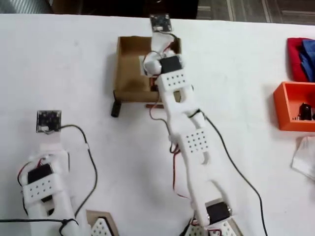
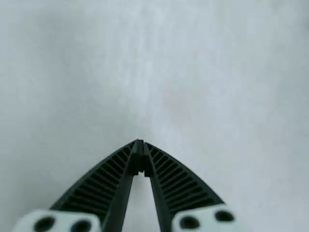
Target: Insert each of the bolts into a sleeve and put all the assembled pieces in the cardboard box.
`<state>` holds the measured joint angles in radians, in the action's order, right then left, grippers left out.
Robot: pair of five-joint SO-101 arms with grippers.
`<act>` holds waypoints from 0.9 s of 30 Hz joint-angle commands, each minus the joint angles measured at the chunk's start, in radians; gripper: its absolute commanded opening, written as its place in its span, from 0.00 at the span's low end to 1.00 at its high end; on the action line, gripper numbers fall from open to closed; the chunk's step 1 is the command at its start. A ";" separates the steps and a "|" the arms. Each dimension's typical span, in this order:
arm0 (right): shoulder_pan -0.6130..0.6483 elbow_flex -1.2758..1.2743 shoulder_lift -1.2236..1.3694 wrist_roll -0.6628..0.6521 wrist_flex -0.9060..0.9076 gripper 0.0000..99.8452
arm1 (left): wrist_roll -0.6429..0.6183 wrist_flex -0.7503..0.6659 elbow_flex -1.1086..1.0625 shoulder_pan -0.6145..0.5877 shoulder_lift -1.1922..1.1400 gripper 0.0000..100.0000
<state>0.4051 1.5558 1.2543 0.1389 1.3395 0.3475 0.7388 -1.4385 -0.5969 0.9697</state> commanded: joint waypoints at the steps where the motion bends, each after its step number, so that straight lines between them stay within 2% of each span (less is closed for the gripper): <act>1: 0.015 -0.034 -0.030 0.012 -0.028 0.02 | 0.002 -0.015 0.002 -0.005 0.014 0.03; 17: 0.035 -0.107 -0.022 0.014 -0.028 0.02 | 0.002 -0.015 0.002 -0.005 0.014 0.03; 21: 0.036 -0.138 -0.024 0.068 -0.028 0.02 | 0.002 -0.015 0.001 -0.005 0.014 0.03; 27: 0.031 -0.184 -0.024 0.075 -0.051 0.02 | 0.002 -0.015 0.001 -0.005 0.014 0.03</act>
<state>0.4342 1.3732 1.2543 0.2064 1.3119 0.3475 0.7388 -1.4415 -0.5953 0.9697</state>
